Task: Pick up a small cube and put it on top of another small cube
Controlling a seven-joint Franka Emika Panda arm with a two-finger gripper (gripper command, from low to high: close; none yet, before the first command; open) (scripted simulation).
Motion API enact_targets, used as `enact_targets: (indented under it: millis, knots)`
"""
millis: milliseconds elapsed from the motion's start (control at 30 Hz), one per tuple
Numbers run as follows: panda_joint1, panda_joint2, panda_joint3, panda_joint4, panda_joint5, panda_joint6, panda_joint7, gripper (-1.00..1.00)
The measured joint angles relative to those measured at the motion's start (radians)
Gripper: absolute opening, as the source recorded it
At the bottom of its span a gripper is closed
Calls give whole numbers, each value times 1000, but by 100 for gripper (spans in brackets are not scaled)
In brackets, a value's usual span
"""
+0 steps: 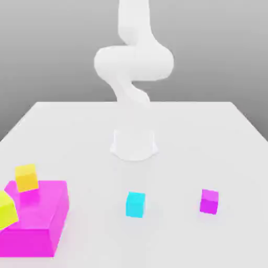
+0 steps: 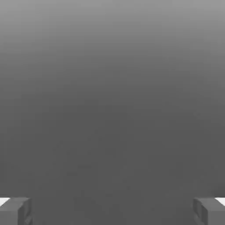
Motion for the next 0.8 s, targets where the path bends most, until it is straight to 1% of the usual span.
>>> enact_targets:
  millis: [400,567,633,800]
  knots:
    - [-11,370,24,-379,27,319,81,0]
    - [-19,575,41,-557,19,488,136,0]
    - [-23,703,44,-589,14,587,153,0]
    - [-1,904,21,-571,7,750,160,0]
